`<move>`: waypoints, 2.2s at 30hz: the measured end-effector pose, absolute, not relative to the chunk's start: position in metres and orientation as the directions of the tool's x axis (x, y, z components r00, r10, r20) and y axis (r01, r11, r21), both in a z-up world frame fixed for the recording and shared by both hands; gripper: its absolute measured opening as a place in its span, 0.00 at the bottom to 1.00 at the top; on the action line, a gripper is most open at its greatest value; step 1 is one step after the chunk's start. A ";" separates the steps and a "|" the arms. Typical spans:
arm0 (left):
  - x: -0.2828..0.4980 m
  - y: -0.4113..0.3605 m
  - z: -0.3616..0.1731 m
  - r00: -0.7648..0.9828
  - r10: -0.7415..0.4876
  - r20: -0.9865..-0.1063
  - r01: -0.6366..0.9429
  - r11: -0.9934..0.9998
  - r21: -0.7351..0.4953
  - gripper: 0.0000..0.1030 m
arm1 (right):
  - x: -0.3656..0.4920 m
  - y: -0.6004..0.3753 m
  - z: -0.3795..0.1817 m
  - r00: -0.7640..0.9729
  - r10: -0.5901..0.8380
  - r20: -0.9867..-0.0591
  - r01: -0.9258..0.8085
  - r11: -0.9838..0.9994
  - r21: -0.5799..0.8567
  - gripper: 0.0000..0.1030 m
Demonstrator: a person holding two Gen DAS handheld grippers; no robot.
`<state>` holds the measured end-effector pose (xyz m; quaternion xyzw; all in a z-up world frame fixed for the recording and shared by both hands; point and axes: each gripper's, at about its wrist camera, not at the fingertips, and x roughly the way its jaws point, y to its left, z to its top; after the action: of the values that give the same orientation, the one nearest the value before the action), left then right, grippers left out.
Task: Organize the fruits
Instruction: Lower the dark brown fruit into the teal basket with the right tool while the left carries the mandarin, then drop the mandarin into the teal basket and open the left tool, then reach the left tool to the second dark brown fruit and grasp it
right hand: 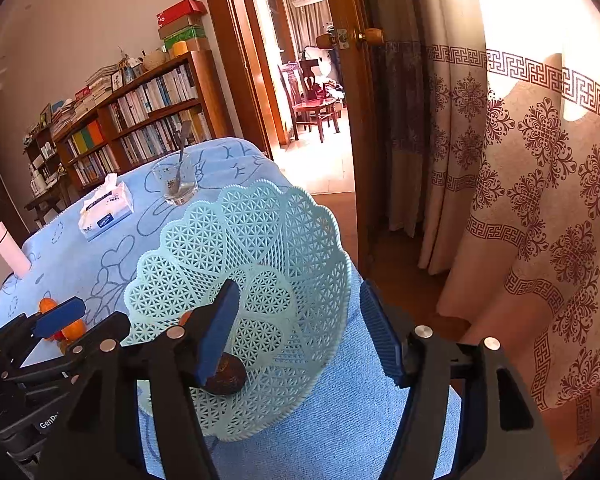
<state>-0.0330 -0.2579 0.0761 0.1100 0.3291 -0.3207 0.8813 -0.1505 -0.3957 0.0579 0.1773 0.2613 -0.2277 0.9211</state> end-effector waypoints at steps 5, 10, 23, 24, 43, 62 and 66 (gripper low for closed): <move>-0.025 -0.240 0.078 0.599 -0.464 -0.653 0.592 0.805 -0.029 0.80 | -0.152 -0.394 0.059 0.764 -0.328 -0.555 0.515 0.829 0.219 0.67; -0.019 -0.222 0.079 0.637 -0.415 -0.650 0.538 0.843 -0.011 0.86 | -0.156 -0.387 0.065 0.775 -0.345 -0.530 0.514 0.831 0.211 0.70; 0.009 -0.150 0.086 0.713 -0.294 -0.636 0.376 0.926 -0.007 0.86 | -0.146 -0.353 0.068 0.802 -0.287 -0.524 0.446 0.872 0.204 0.71; 0.012 -0.143 0.086 0.719 -0.281 -0.636 0.359 0.933 -0.007 0.86 | -0.145 -0.350 0.067 0.804 -0.280 -0.525 0.439 0.875 0.206 0.71; 0.050 -0.022 0.056 0.729 0.007 -0.684 0.083 0.992 0.098 0.86 | -0.116 -0.299 0.062 0.817 -0.151 -0.556 0.309 0.930 0.201 0.71; 0.097 -0.026 0.027 0.663 -0.015 -0.748 0.113 0.990 0.081 0.86 | -0.094 -0.261 0.054 0.803 -0.070 -0.592 0.207 0.964 0.167 0.71; 0.102 -0.029 0.027 0.664 -0.034 -0.747 0.129 0.989 0.069 0.80 | -0.087 -0.251 0.052 0.796 -0.045 -0.604 0.177 0.971 0.160 0.71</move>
<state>0.1021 -0.0292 0.0265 0.0580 0.4071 -0.0448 0.9104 -0.0871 -0.2510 0.0519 0.1049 0.3140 -0.0590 0.9418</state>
